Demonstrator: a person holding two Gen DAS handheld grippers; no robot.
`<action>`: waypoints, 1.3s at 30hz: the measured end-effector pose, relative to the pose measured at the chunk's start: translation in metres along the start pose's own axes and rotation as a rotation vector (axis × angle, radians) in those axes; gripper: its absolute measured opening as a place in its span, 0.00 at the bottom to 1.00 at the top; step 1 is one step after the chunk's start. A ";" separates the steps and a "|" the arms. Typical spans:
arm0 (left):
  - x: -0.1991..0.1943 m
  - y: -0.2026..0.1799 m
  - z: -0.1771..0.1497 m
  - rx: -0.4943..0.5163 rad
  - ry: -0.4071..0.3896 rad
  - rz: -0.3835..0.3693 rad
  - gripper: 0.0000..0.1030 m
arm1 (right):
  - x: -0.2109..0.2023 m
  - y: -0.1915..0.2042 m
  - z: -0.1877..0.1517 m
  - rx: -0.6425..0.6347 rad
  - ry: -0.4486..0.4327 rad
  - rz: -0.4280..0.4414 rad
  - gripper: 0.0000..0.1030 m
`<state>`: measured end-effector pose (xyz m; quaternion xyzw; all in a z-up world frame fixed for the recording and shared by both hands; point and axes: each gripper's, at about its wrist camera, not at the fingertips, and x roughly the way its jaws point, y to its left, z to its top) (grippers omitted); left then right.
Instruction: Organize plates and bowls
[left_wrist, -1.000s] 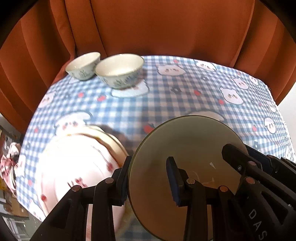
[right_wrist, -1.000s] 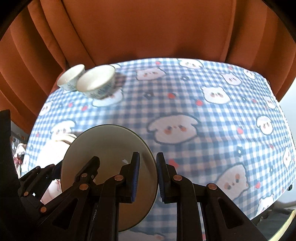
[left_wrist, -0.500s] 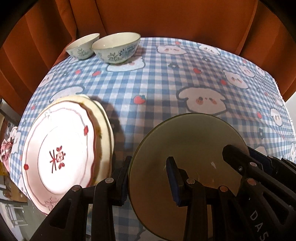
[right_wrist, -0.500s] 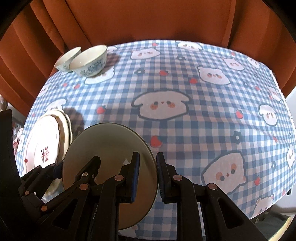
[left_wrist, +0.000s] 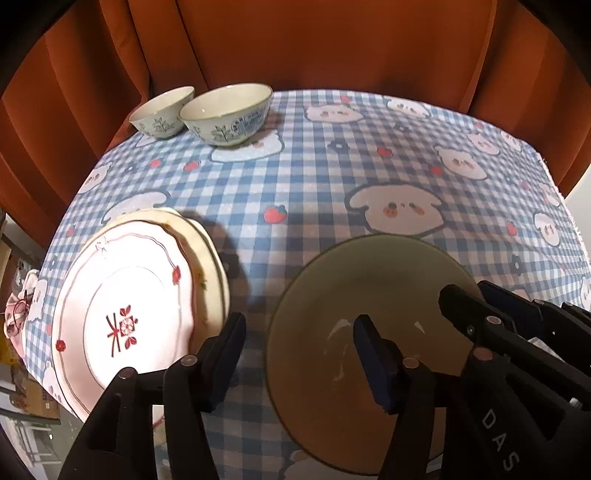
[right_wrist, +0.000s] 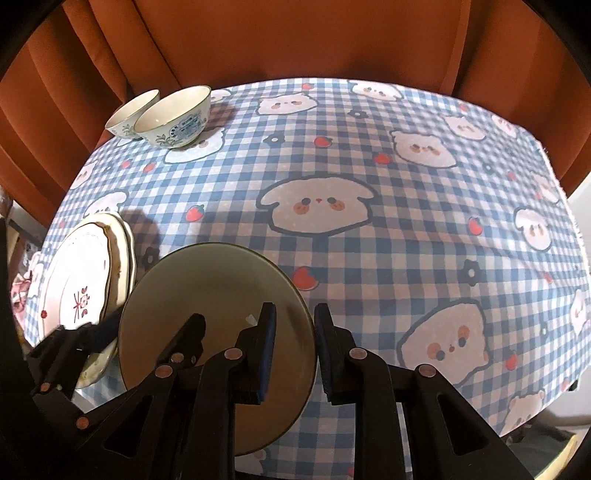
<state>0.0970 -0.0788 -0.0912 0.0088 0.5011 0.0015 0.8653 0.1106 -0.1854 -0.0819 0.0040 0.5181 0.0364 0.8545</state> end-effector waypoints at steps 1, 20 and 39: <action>-0.001 0.001 0.001 -0.001 -0.006 -0.002 0.66 | -0.002 0.002 0.001 -0.001 -0.008 -0.011 0.33; -0.055 0.096 0.001 -0.007 -0.174 -0.084 0.83 | -0.069 0.081 -0.003 0.045 -0.214 -0.099 0.77; -0.048 0.180 0.018 -0.042 -0.151 -0.076 0.76 | -0.061 0.172 0.014 0.037 -0.225 -0.045 0.84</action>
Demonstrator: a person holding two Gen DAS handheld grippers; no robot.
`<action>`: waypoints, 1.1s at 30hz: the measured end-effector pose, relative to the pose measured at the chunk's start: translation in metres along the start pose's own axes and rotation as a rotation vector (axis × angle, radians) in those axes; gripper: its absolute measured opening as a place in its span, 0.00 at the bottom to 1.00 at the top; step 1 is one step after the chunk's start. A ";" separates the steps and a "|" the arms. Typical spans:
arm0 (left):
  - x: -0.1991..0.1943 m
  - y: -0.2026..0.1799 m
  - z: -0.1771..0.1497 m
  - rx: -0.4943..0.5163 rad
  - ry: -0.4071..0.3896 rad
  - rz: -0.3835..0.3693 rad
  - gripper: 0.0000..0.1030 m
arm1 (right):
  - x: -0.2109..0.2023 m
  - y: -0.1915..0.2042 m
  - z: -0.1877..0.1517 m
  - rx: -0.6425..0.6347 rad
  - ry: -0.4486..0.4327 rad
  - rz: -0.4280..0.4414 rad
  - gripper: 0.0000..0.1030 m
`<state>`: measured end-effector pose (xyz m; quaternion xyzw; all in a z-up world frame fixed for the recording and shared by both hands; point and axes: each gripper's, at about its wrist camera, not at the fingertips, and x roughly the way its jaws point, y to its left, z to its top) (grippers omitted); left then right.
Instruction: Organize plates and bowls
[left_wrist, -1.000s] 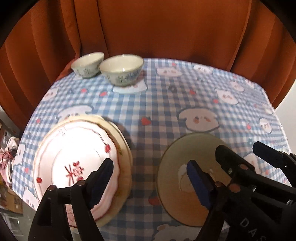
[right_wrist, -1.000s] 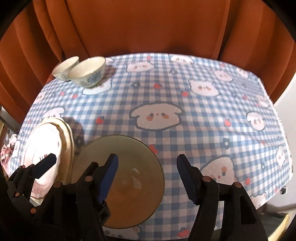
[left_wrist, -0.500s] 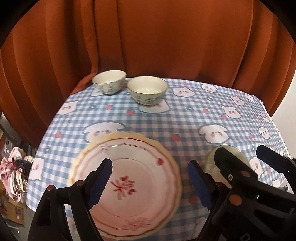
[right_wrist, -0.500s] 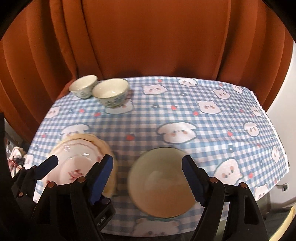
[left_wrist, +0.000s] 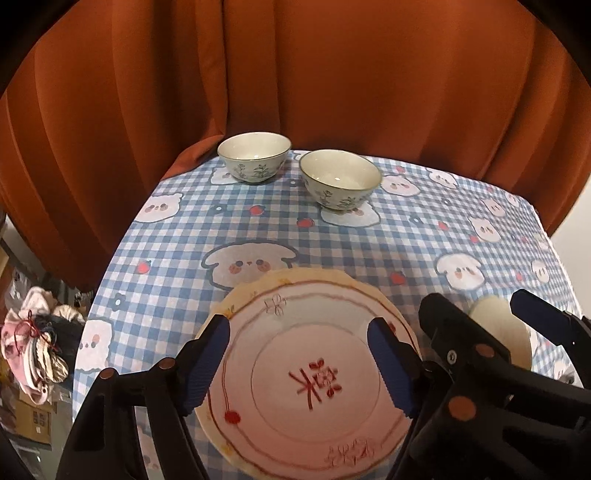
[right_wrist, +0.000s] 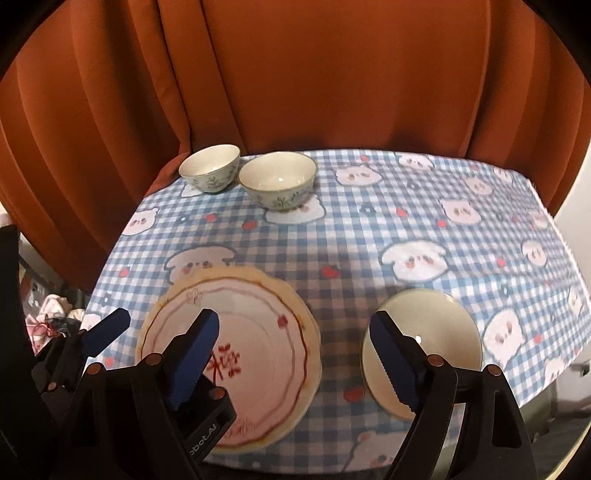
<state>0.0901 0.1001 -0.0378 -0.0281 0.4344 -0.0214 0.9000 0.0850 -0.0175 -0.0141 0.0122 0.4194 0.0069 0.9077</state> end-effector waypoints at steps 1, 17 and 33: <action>0.006 0.003 0.008 -0.011 0.011 -0.003 0.76 | 0.003 0.002 0.004 -0.001 0.003 0.001 0.84; 0.094 -0.001 0.128 -0.031 -0.019 0.060 0.70 | 0.105 0.008 0.127 -0.016 0.009 0.043 0.84; 0.200 -0.017 0.173 -0.074 0.063 0.079 0.50 | 0.220 -0.030 0.183 0.030 0.080 0.056 0.62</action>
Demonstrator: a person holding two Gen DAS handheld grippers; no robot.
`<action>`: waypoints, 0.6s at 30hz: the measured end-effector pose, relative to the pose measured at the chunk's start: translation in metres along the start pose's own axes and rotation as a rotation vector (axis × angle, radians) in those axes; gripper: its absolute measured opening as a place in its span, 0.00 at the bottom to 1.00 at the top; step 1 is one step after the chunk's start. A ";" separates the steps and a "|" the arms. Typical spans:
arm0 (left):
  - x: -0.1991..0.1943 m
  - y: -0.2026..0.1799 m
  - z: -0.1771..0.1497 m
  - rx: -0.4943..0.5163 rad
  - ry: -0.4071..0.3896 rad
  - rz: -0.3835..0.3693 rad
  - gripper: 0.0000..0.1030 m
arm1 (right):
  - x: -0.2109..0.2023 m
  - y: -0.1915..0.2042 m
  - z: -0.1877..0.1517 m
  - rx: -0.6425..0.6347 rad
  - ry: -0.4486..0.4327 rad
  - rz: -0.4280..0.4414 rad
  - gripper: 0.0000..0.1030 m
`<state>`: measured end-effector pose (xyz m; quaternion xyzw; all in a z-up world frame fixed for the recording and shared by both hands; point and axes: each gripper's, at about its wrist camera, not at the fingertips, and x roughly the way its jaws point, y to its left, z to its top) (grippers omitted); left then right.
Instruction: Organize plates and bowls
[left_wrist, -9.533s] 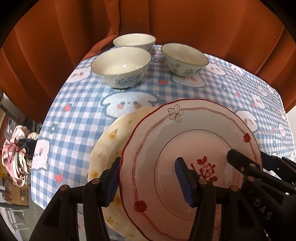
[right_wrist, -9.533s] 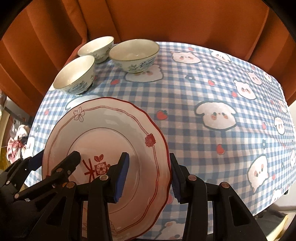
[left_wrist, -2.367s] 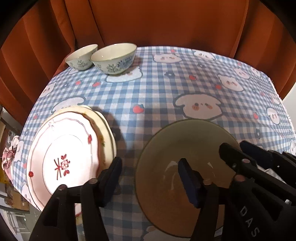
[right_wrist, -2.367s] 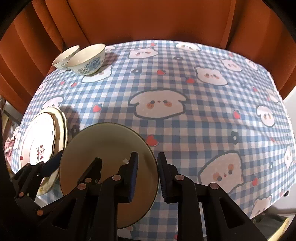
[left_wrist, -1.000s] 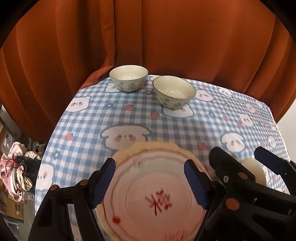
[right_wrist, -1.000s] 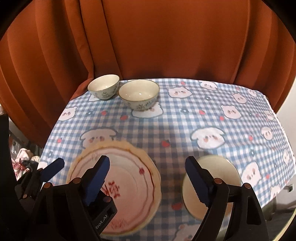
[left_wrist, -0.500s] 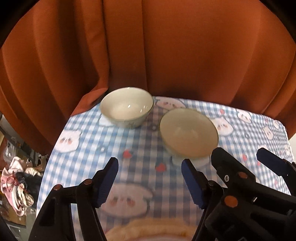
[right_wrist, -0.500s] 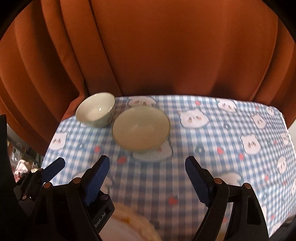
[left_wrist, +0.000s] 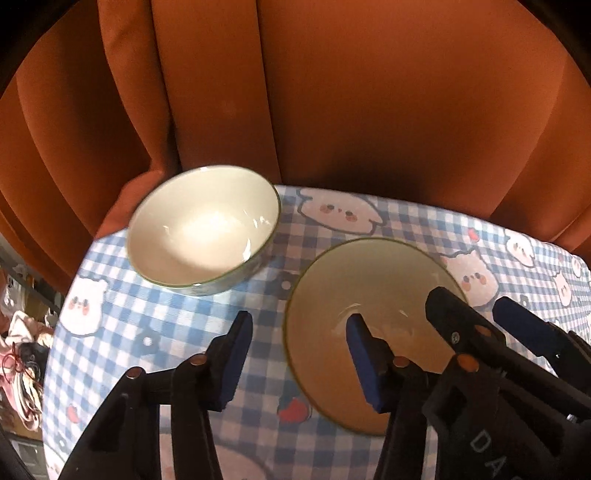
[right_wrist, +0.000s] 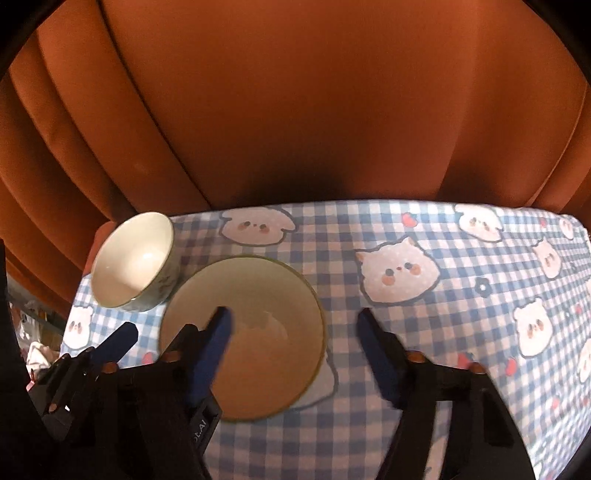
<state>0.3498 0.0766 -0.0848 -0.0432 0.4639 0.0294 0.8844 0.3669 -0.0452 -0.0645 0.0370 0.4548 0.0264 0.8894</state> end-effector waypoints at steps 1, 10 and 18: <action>0.005 0.000 0.001 -0.001 0.010 0.002 0.48 | 0.006 -0.001 0.001 0.001 0.008 0.003 0.61; 0.030 -0.010 0.002 0.028 0.038 0.038 0.30 | 0.044 -0.010 0.002 0.015 0.073 0.028 0.34; 0.039 -0.015 0.004 0.026 0.057 0.045 0.25 | 0.051 -0.012 0.003 0.006 0.074 0.034 0.22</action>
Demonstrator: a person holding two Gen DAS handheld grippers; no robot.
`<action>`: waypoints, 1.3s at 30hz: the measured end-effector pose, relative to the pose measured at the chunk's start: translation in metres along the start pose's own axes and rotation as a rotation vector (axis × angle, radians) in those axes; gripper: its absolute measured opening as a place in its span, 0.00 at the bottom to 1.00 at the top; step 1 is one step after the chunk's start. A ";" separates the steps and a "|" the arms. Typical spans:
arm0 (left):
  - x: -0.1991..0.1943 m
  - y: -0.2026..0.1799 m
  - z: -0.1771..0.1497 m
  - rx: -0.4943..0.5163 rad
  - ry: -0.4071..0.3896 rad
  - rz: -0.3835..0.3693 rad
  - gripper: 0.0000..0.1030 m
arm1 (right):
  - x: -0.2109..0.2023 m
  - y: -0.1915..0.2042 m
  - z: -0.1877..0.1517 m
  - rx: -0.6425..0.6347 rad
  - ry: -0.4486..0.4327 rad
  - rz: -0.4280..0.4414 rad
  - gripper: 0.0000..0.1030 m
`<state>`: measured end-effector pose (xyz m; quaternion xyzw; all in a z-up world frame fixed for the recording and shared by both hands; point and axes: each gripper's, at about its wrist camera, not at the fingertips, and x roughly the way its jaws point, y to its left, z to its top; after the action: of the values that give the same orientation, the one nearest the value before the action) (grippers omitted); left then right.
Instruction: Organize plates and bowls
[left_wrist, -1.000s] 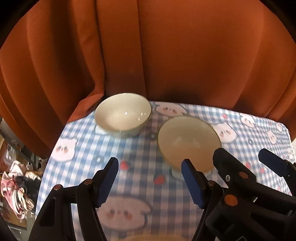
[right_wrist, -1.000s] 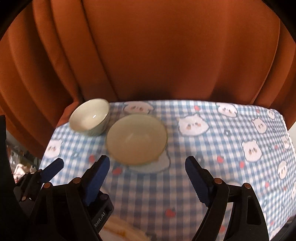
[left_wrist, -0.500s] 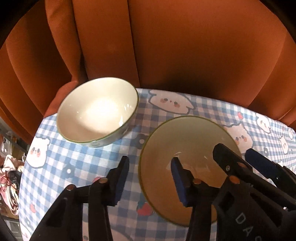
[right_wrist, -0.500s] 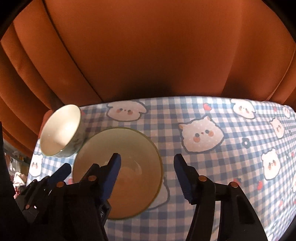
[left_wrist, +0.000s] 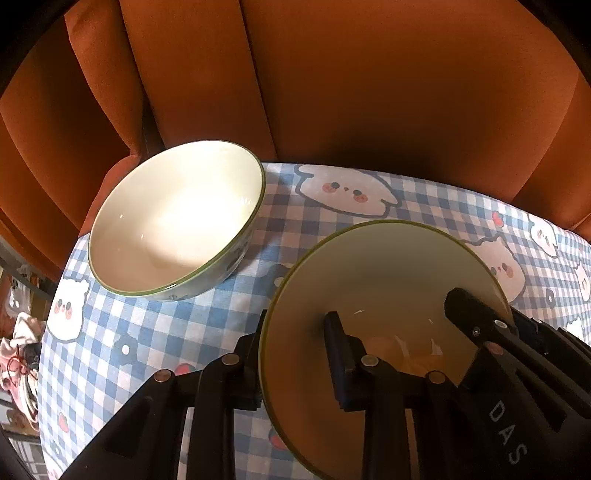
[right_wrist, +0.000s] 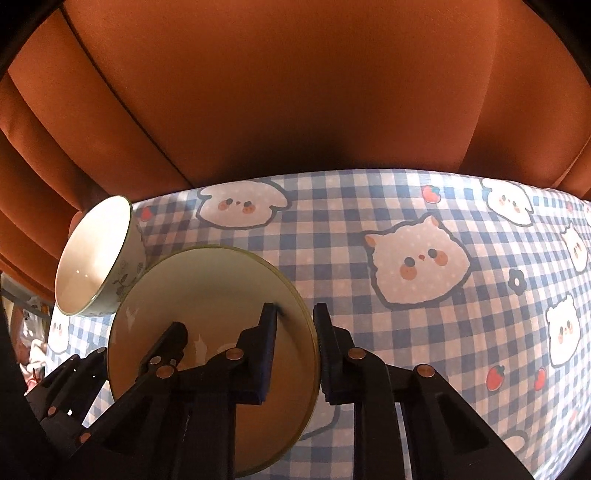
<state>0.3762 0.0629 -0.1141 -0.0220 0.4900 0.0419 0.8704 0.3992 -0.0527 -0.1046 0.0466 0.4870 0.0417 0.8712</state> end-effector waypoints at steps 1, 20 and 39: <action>0.002 -0.001 0.001 0.001 0.002 0.003 0.25 | 0.001 0.001 0.000 0.000 0.002 -0.001 0.22; -0.039 0.014 -0.026 0.002 0.004 -0.007 0.25 | -0.042 0.016 -0.023 -0.005 0.005 -0.024 0.18; -0.119 0.047 -0.045 -0.009 -0.091 -0.014 0.25 | -0.121 0.052 -0.050 -0.015 -0.080 -0.009 0.18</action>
<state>0.2719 0.0996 -0.0357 -0.0275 0.4495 0.0393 0.8920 0.2923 -0.0135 -0.0217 0.0394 0.4514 0.0393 0.8906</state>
